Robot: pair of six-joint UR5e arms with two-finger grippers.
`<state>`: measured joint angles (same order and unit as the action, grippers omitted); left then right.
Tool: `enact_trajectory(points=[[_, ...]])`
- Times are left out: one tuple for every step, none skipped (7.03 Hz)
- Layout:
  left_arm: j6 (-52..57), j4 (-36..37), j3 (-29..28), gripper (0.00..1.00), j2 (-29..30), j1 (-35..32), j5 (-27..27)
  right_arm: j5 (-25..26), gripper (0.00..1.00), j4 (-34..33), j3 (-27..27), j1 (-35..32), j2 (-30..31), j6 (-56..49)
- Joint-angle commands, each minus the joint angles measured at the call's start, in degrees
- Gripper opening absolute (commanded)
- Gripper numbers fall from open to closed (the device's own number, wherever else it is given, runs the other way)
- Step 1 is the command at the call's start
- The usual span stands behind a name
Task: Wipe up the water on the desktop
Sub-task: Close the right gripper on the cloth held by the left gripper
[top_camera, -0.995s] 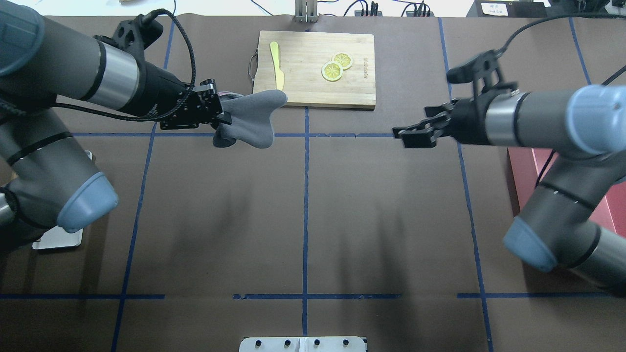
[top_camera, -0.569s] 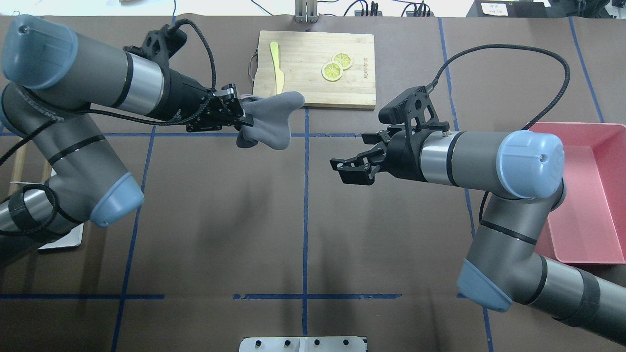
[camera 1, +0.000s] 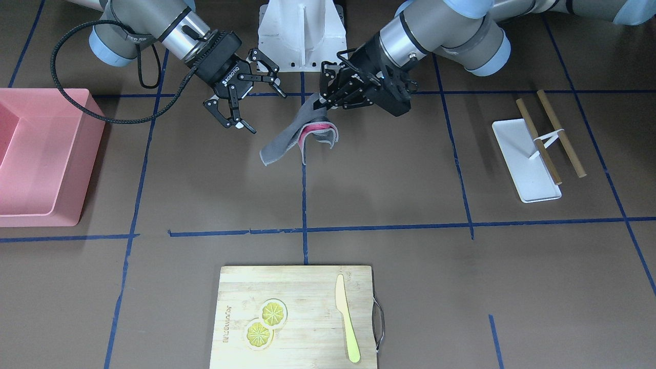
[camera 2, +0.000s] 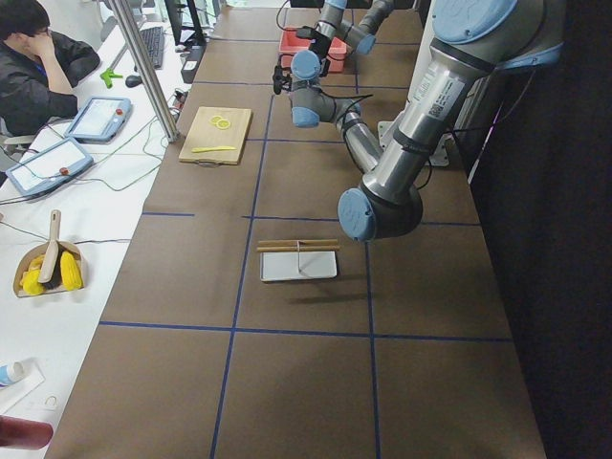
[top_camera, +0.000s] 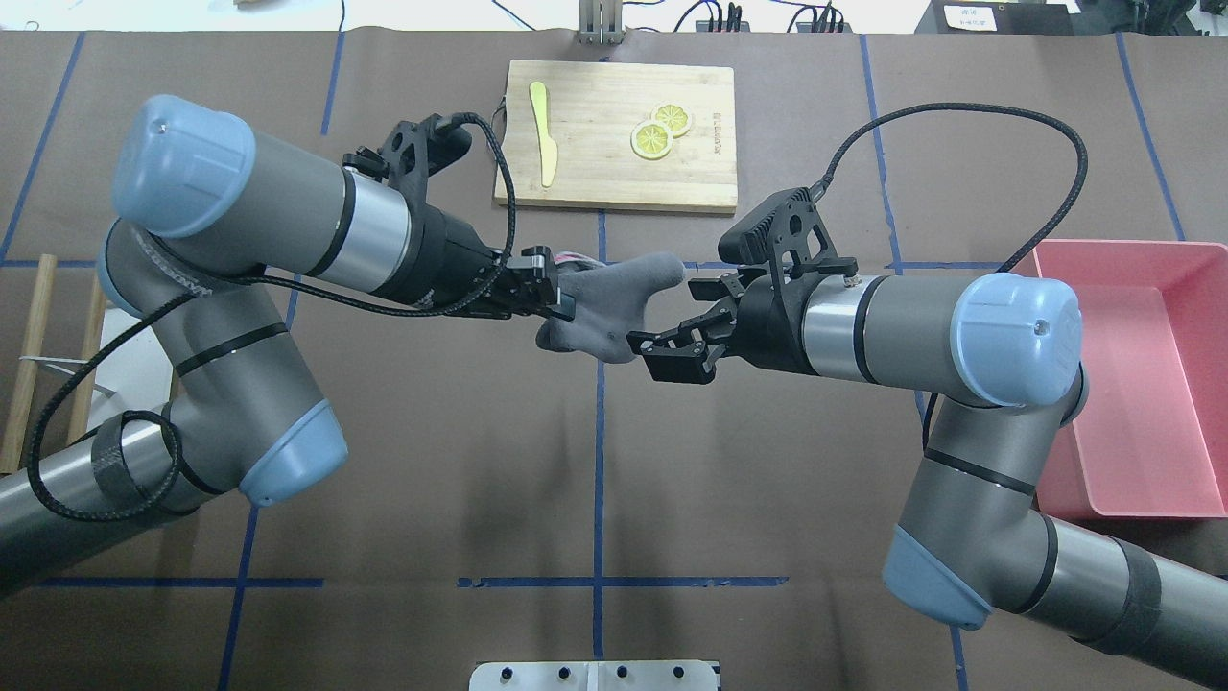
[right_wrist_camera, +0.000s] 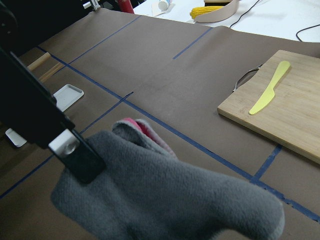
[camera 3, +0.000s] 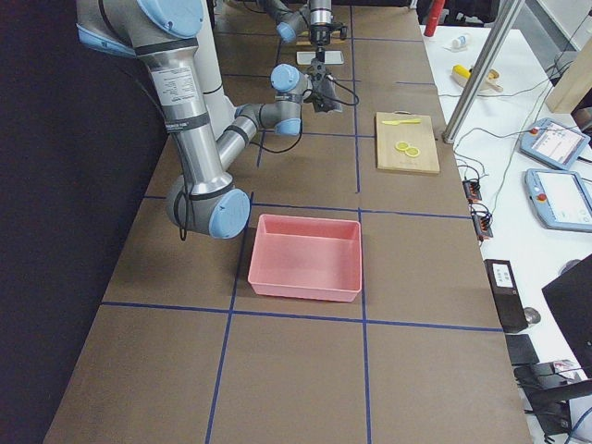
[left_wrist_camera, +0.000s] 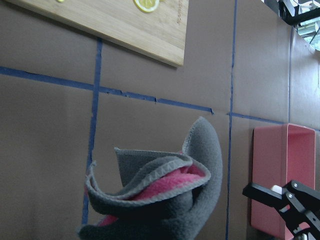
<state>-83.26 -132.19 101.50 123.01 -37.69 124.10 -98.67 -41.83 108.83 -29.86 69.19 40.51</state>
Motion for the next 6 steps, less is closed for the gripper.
enact_trajectory(points=[[4.14,0.0,-0.16,0.05,0.21,1.74,0.01,0.06,0.99,0.0,-0.02,0.16,-0.02,-0.08],[6.94,0.0,-0.25,0.05,-0.05,2.35,0.01,0.06,0.99,0.0,-0.02,0.16,-0.02,-0.08],[8.27,0.0,-0.34,0.05,-0.14,2.88,0.09,0.06,0.99,0.0,-0.02,0.16,-0.02,-0.08],[9.16,0.0,-0.34,0.05,-0.23,3.06,1.75,0.06,0.99,0.0,-0.11,0.51,-0.02,-0.25],[9.34,0.0,-0.43,0.05,0.03,3.06,2.55,0.15,0.99,-0.18,-0.19,0.86,-0.02,-0.34],[9.34,-0.09,-0.43,0.05,0.21,3.06,2.55,0.24,0.99,-0.26,-0.28,1.99,0.33,-0.43]])
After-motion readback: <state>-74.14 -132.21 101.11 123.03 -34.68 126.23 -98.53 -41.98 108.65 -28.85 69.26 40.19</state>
